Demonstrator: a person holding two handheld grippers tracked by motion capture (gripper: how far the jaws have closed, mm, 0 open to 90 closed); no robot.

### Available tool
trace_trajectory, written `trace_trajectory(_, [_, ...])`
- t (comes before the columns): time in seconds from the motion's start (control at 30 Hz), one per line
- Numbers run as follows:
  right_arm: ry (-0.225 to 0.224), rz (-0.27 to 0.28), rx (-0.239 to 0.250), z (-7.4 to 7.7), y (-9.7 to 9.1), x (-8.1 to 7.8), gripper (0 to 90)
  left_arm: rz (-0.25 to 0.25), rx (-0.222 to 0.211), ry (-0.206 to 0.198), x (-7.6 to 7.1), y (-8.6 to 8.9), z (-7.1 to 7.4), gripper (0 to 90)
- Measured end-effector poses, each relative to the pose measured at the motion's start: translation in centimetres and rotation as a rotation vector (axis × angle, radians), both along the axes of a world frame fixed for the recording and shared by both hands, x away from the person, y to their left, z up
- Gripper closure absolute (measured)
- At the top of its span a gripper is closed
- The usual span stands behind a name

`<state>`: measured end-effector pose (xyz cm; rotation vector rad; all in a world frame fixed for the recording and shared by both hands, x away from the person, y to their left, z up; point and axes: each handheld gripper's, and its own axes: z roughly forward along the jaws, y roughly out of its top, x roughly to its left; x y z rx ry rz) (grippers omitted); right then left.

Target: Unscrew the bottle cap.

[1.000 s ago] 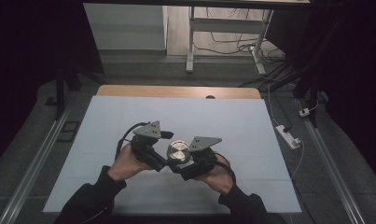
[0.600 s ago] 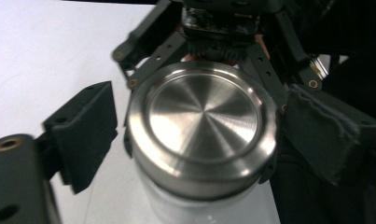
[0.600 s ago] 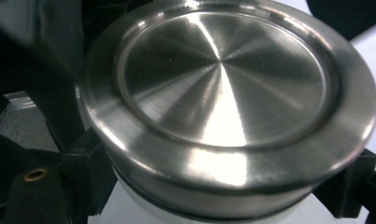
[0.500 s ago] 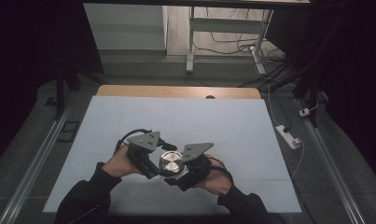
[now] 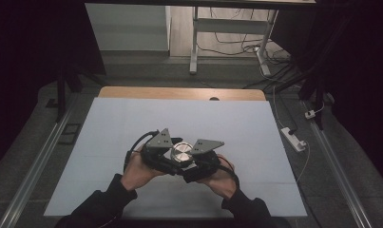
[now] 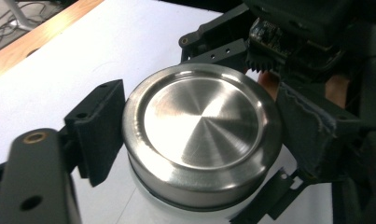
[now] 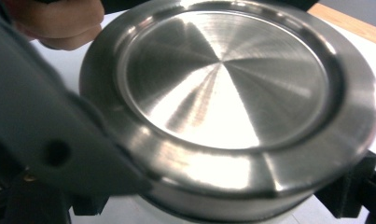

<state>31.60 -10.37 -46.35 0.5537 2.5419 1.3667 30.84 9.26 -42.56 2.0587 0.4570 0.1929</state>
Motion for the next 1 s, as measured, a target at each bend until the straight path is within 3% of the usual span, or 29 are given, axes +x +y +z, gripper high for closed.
trace_trajectory(0.07, [0.005,0.006,0.014,0.2,0.0,0.0,15.0,-0.033,-0.043,0.028,0.4,0.7,0.4,7.9])
trace_trajectory(0.13, [0.001,0.024,0.024,0.4,-0.1,-0.1,15.0,-0.056,-0.047,0.021,0.6,1.5,0.9,4.5])
trace_trajectory(0.37, [0.031,0.143,0.030,0.4,0.3,-0.5,15.0,-0.251,0.018,-0.028,0.4,3.8,1.6,5.3])
trace_trajectory(0.63, [0.019,0.268,0.008,0.4,1.1,-1.5,15.0,-0.391,0.070,-0.055,-0.2,3.1,0.9,15.4])
trace_trajectory(0.7, [0.015,0.277,0.005,0.4,1.1,-1.6,15.0,-0.380,0.089,-0.084,-0.4,2.9,0.8,19.0])
trace_trajectory(0.83, [0.010,0.256,-0.003,0.5,1.1,-1.6,15.0,-0.337,0.060,-0.074,-0.2,2.8,0.6,20.1])
trace_trajectory(1.0, [0.028,0.153,-0.003,0.5,0.8,-1.0,15.0,-0.202,0.028,-0.058,0.0,2.1,0.0,20.3])
